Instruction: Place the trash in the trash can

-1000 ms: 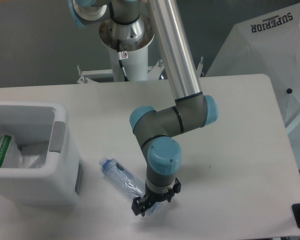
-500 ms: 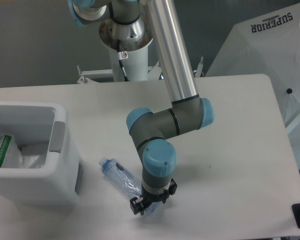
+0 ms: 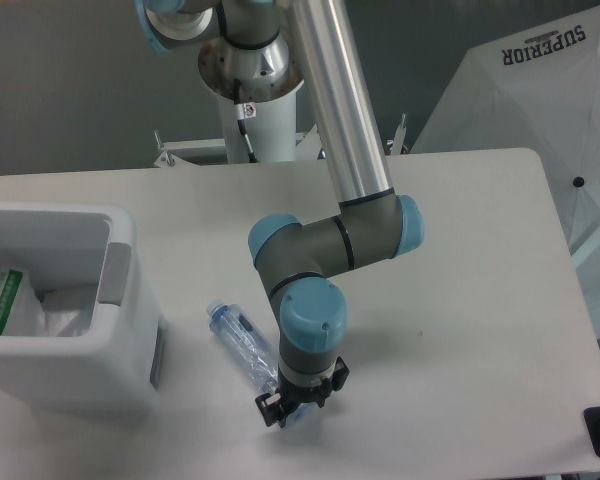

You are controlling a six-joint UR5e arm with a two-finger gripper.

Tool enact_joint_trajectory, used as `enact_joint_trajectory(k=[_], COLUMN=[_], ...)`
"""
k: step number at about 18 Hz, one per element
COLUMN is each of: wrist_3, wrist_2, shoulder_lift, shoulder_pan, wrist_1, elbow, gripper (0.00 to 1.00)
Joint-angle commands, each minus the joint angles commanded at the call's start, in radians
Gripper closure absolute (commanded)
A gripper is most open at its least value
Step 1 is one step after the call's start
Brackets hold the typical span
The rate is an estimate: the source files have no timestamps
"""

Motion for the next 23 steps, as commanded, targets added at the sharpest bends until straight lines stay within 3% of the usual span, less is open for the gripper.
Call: enact_joint_trajectory(k=[9,11,15,16,20,23], wrist_3=[0.002,0.002,0.009,0.009,0.008,0.009], wrist_2=[0.000,0.000,0.000,0.002,0.052,0.054], shoulder_lift=[0.029,0.055,0.161,0.178,0.230,0.276], shoulder_pan=[0.002,0.003,0.051,0.052,0.072,0.071], wrist_1=[0.000,0.000,0.006,0.021,0.181,0.199], elbow=[-0.012,-0.002,0.035,0.057,0.110,0.159], gripper=[0.33,0.33,0.33,0.33,0.33,0.33])
